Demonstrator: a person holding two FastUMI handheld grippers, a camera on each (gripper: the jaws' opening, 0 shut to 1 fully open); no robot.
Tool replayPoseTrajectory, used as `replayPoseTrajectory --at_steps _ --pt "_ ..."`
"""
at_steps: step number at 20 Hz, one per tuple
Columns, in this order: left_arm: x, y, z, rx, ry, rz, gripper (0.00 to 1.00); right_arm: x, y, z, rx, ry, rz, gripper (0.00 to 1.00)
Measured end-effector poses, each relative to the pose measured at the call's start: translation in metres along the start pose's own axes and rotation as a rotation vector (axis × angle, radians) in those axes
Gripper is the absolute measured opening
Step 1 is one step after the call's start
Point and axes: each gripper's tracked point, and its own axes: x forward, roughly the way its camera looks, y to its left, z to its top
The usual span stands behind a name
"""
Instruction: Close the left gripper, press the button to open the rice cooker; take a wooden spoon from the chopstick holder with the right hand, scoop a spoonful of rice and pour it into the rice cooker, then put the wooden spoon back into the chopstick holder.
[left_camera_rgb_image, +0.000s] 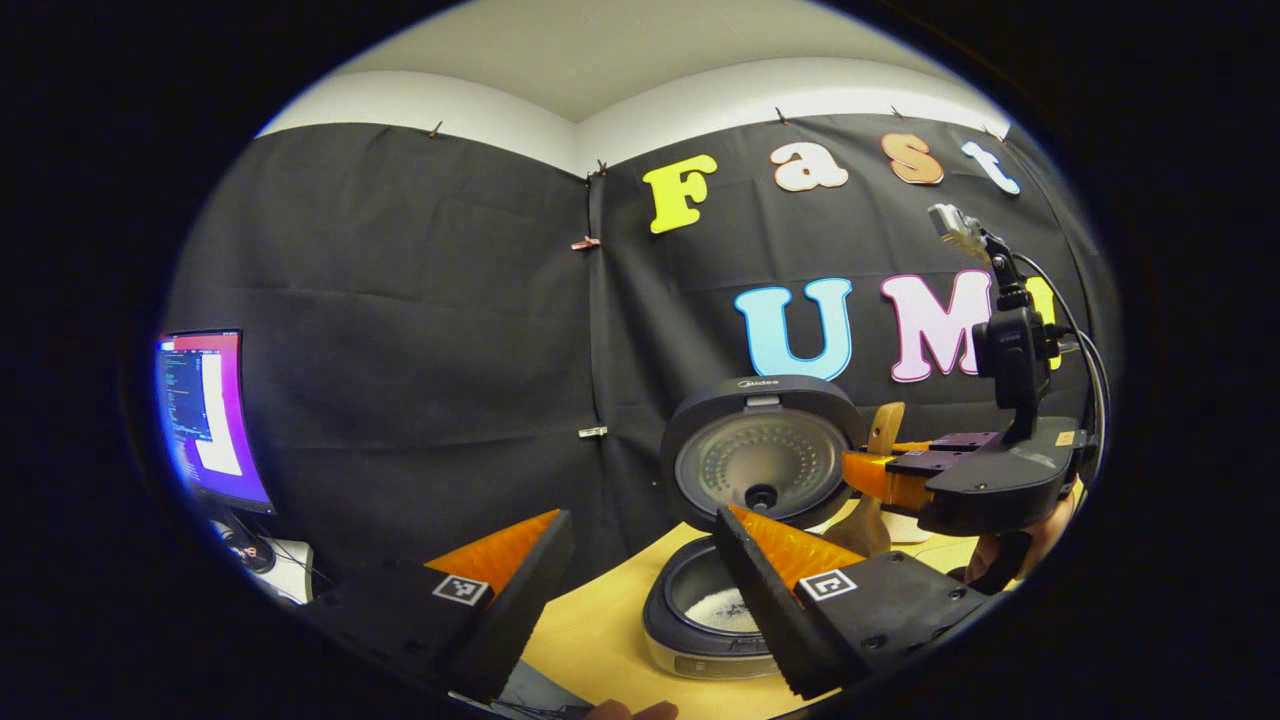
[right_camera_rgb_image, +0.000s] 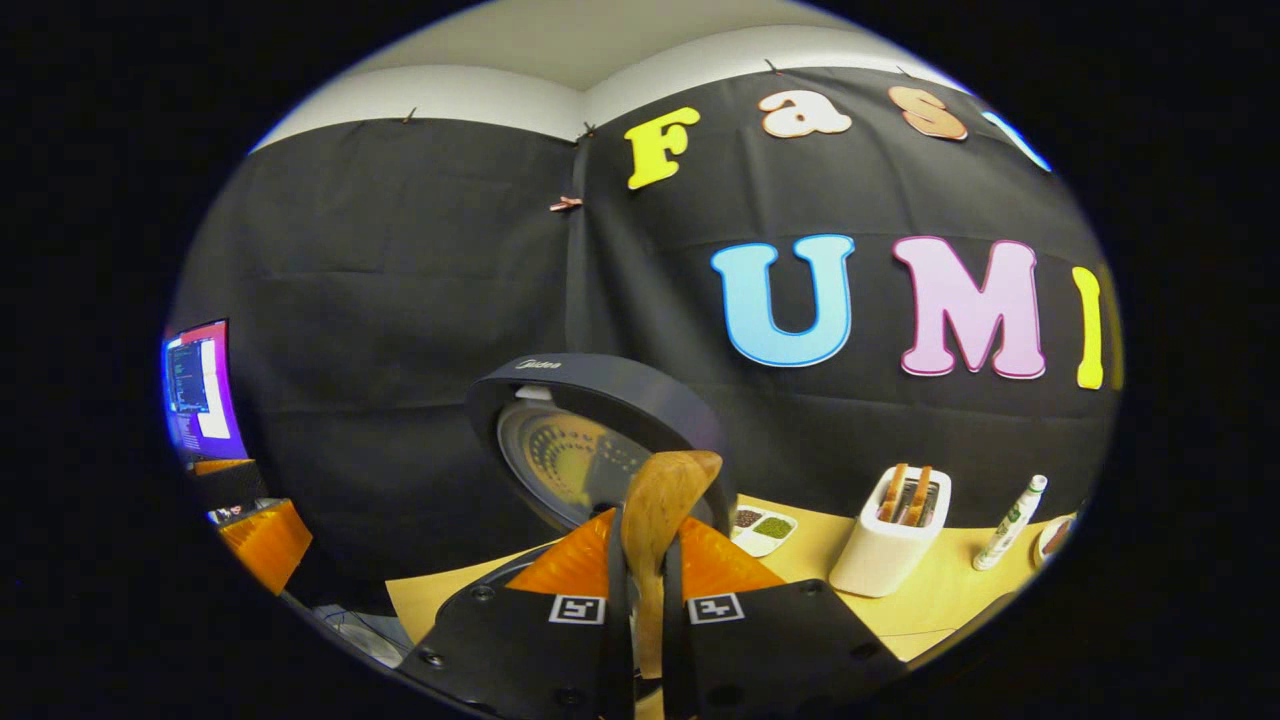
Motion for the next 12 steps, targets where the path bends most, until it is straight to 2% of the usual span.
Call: replayPoseTrajectory --at_steps 3,12 --pt "-0.002 -0.015 0.007 0.008 -0.013 -0.021 0.97 -0.018 -0.03 0.002 0.015 -0.012 -0.067 0.15" --pt "-0.006 -0.06 0.022 0.015 -0.032 -0.073 0.97 -0.099 -0.159 0.003 0.054 -0.004 -0.308 0.15"
